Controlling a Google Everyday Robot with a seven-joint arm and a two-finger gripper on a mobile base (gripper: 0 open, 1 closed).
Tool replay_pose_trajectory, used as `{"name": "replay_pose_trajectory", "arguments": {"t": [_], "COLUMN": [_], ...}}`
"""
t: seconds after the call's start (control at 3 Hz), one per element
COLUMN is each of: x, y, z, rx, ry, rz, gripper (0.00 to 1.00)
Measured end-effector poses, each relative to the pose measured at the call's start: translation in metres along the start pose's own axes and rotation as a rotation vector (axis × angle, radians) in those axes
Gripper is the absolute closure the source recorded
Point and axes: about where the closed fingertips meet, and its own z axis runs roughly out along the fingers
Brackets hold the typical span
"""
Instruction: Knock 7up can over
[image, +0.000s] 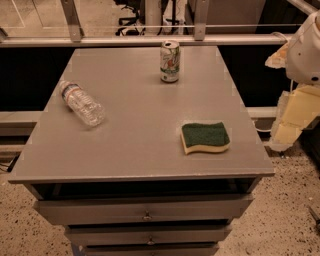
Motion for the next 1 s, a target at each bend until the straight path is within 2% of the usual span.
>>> {"name": "replay_pose_trajectory", "arguments": {"t": [0.33,1.0], "x": [0.0,-0.008], "y": [-0.003,-0.043], "z": [0.002,0.025], "rx": [0.005,0.041], "ry": [-0.003,-0.053], "rz": [0.004,0.043], "gripper": [0.0,0.0]}}
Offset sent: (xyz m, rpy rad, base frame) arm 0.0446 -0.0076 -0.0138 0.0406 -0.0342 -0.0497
